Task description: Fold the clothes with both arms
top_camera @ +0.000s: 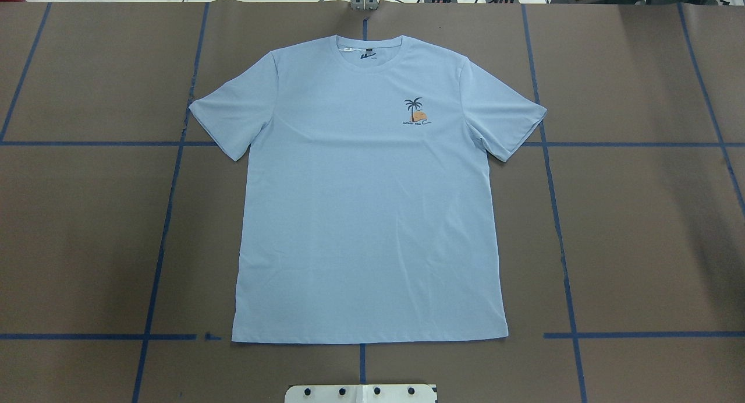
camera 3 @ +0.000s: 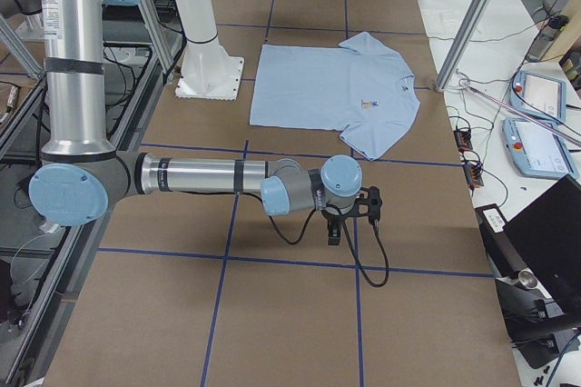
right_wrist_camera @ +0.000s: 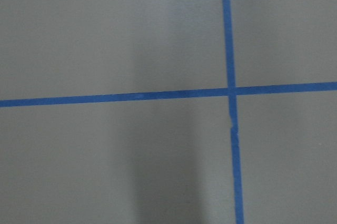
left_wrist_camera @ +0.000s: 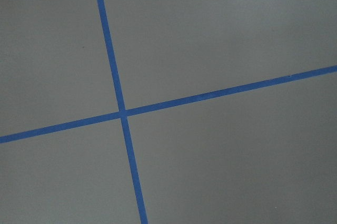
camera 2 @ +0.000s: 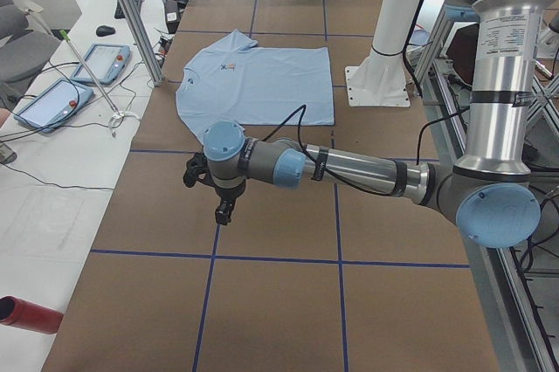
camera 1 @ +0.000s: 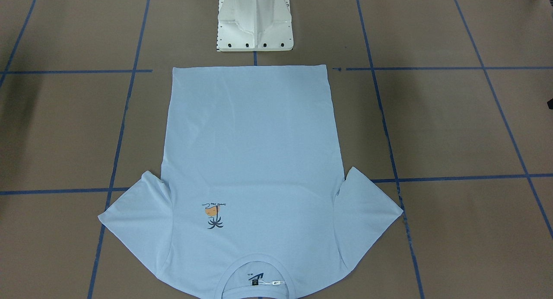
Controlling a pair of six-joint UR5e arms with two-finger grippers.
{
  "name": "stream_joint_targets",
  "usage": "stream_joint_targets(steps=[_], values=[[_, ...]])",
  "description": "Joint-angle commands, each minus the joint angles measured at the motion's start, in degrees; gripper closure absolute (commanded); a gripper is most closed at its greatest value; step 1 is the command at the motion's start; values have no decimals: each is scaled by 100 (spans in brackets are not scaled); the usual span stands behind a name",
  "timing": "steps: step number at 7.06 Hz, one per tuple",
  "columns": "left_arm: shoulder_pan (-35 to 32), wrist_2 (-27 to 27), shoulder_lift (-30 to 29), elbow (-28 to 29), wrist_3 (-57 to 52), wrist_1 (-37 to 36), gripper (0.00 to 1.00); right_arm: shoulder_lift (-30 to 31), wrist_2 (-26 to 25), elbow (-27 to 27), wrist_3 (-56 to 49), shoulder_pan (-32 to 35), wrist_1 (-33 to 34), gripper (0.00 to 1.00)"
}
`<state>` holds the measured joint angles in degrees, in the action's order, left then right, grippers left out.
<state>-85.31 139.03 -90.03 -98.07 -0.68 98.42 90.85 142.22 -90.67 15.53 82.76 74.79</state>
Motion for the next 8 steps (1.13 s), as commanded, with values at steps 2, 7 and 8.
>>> stream_joint_targets(steps=[2,7,8], values=[[14,256,364,-107,50,1186,0,-932,25,932,710,-715,-974,0],[6,772,477,-265,41,1443,0,-2473,-1756,1648,3495,-1972,-1774,0],[6,792,495,-274,41,1478,0,-2493,-2237,1640,3892,-2261,-2045,0]])
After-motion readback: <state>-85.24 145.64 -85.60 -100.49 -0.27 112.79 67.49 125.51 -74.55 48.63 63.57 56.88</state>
